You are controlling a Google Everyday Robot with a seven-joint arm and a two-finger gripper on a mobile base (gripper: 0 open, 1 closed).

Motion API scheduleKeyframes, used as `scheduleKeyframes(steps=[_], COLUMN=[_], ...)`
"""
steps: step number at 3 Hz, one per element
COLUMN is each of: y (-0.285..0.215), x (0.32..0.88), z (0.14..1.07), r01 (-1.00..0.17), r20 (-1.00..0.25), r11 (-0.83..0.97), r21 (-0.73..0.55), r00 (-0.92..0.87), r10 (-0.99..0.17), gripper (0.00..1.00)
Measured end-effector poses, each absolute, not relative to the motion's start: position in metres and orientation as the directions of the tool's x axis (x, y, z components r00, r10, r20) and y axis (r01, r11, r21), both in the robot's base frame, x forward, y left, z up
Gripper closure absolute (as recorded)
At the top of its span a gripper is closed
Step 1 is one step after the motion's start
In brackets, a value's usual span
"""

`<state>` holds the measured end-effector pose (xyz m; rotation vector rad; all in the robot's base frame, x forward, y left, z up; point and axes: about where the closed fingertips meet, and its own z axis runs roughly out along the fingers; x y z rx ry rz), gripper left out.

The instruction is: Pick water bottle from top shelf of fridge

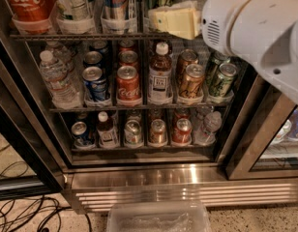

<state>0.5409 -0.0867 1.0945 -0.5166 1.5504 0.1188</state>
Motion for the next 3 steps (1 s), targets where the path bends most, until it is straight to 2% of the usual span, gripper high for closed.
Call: scheduleKeyframes(steps=[1, 3], y=[-0.083, -0.114], x=[0.549, 0.544], z=[1.102, 1.084], r01=[-0.331, -0.156], r20=[-0.956, -0.939], r11=[0.897, 0.929], r21=[-0.294, -0.336], r00=[0.102, 0.133], r10=[-0.276, -0.317], gripper=[0.18, 0.16])
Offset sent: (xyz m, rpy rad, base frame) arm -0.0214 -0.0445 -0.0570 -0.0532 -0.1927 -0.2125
